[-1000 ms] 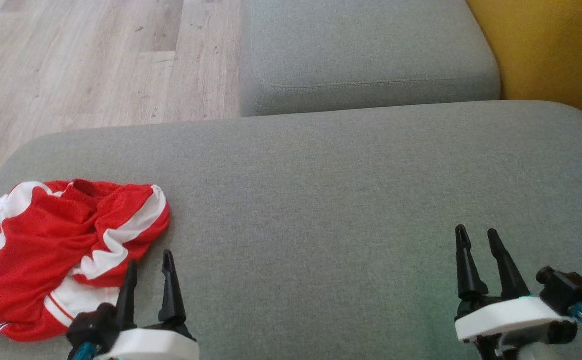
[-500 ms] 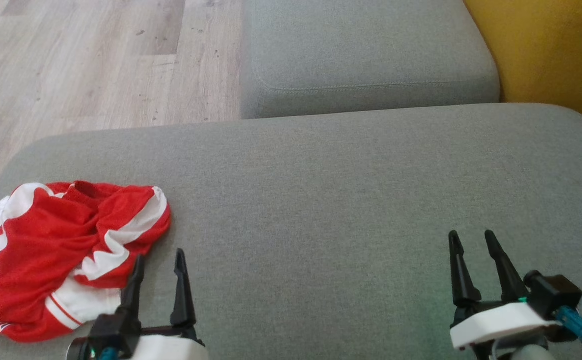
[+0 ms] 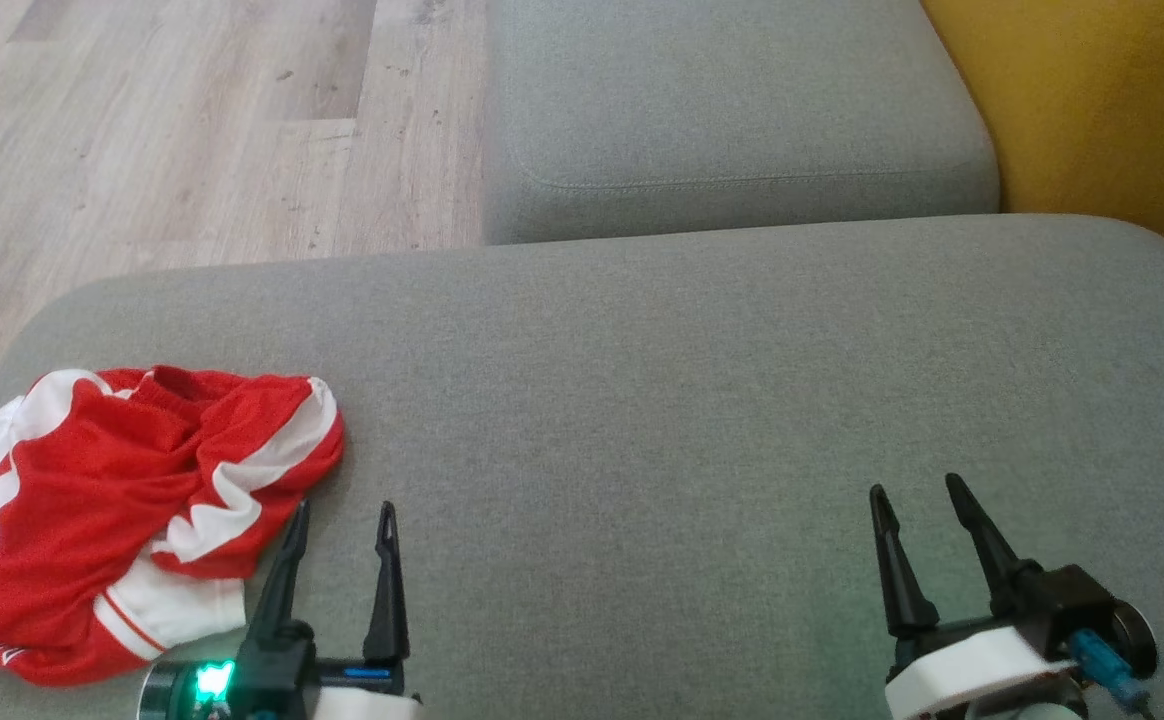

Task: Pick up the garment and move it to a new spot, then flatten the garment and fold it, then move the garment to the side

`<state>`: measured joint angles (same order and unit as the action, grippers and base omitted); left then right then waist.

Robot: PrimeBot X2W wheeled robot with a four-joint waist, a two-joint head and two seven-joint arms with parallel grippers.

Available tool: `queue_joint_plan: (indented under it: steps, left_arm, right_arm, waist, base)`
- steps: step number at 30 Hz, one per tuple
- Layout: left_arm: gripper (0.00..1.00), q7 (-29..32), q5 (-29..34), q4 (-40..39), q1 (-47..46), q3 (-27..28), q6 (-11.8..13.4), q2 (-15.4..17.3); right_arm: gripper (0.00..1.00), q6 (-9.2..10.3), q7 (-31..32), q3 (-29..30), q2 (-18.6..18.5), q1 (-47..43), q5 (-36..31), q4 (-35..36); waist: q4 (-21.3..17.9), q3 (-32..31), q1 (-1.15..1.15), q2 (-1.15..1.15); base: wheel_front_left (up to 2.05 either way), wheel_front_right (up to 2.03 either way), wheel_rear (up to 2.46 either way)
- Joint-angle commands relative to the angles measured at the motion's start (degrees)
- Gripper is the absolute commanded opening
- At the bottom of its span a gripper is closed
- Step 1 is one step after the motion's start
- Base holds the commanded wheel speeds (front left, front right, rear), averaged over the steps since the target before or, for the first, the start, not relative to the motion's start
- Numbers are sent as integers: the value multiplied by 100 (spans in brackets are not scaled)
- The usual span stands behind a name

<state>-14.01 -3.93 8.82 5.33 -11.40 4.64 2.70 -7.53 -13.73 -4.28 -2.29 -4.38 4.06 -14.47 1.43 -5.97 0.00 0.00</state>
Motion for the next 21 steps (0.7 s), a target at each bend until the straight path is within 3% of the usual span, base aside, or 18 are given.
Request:
queue_joint_plan:
  steps: [1, 21]
  left_arm:
    - [100, -99, 216, -199, -123, 99, 52, 19]
    - [100, -99, 234, -92, -126, 109, 28, 19]
  right_arm:
    - [100, 4, -127, -170, -59, 167, -212, 176]
    - [100, 4, -127, -125, -59, 164, -139, 170]
  waist:
    - [-1, -8, 0, 0]
    - [-31, -19, 0, 0]
  base:
    - [0, 0, 0]
    - [0, 0, 0]
